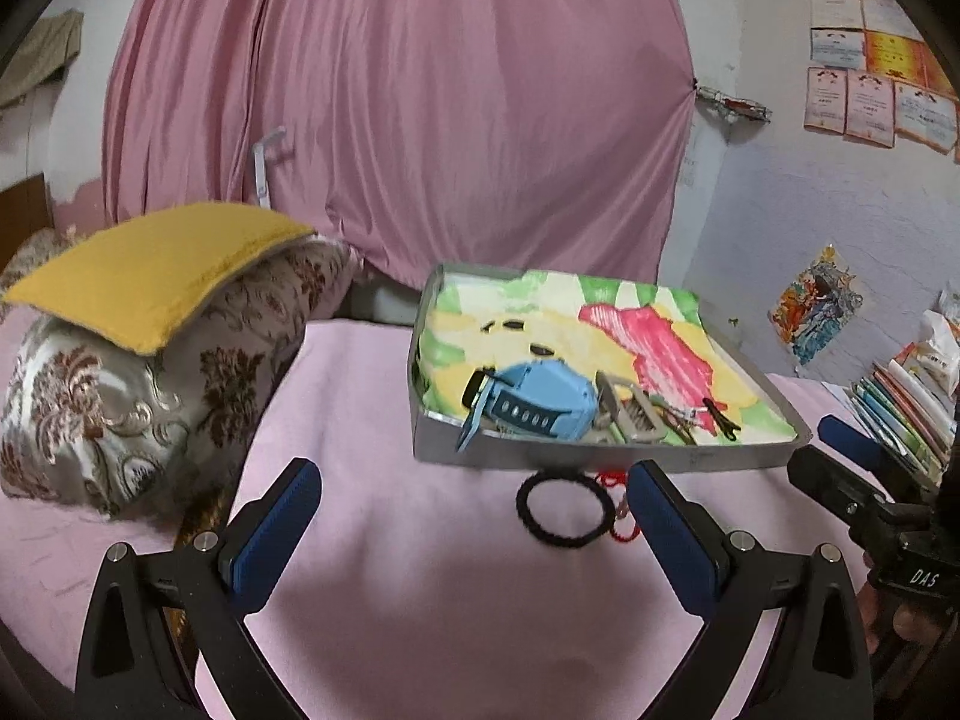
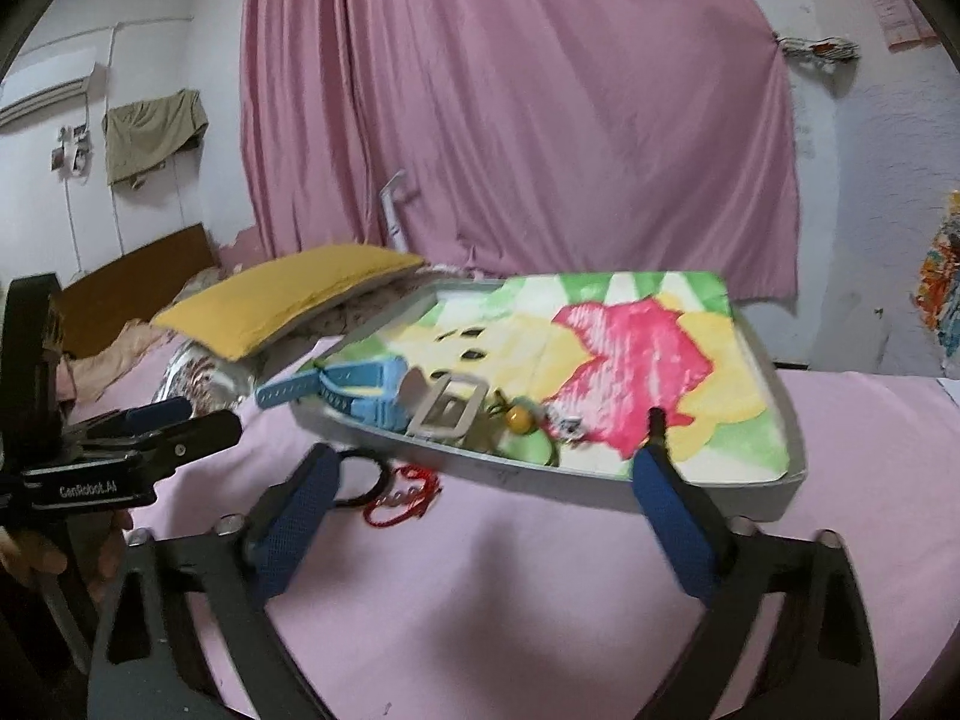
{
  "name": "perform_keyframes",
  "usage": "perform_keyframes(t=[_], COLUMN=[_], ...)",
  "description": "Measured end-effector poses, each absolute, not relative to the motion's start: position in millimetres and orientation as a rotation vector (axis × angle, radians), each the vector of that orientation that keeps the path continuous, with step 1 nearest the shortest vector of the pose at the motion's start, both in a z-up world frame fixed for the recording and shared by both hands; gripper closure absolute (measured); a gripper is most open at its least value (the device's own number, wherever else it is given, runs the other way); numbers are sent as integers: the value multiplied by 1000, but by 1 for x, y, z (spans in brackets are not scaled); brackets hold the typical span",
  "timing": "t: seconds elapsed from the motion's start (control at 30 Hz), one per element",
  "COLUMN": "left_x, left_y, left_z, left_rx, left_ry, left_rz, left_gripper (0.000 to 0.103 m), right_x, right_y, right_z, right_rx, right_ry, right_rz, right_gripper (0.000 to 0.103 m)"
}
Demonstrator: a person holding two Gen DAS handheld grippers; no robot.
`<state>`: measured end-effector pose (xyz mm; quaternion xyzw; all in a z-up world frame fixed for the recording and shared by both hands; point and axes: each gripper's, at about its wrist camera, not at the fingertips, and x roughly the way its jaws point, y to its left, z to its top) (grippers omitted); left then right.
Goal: Organize jewelry
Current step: 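Move both open grippers back toward the black bracelet and red bead string, then grasp the red bead string with right gripper while left grasps the black bracelet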
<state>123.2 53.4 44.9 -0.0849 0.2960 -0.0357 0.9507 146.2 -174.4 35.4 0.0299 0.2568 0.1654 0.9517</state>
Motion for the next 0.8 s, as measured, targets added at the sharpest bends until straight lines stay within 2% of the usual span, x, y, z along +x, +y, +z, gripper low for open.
perform_keyframes(t=[0.13, 0.23, 0.3, 0.4, 0.6, 0.8], left_x=[129, 136, 142, 153, 171, 185], left_y=[54, 53, 51, 47, 41, 34], left_z=[37, 31, 25, 17, 8, 7], left_rx=[-193, -206, -208, -202, -195, -166], left_ry=[664, 711, 749, 819, 876, 898], left_rz=[-102, -131, -150, -158, -171, -190], left_gripper=[1, 4, 20, 36, 53, 64], right_x=[157, 170, 180, 189, 202, 213], right_y=[-165, -156, -148, -141, -128, -120], right_z=[27, 19, 12, 8, 3, -2], right_rx=[47, 18, -11, -32, -44, -64], right_ry=[601, 675, 731, 780, 826, 865], right_rz=[380, 403, 426, 454, 489, 477], right_gripper=[31, 46, 57, 68, 69, 70])
